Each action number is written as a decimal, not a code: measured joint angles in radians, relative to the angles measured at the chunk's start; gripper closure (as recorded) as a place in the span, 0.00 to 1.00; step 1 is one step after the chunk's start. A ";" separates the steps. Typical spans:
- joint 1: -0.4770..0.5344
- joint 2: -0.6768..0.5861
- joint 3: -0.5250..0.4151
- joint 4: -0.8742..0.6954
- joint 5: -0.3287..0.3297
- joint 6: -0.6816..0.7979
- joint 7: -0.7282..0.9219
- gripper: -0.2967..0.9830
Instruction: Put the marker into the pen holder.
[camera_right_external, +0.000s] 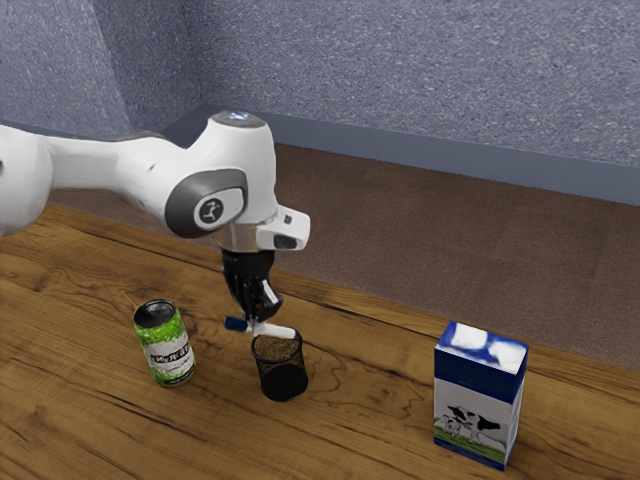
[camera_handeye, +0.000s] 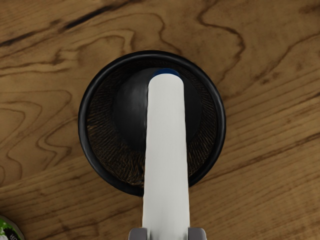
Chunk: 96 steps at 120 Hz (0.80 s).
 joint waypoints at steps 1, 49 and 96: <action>0.000 0.004 -0.002 0.002 0.000 0.000 -0.001 0.82; 0.038 0.095 0.012 0.079 0.001 -0.071 -0.063 0.81; -0.060 0.273 0.063 0.291 0.010 -0.307 -0.181 0.81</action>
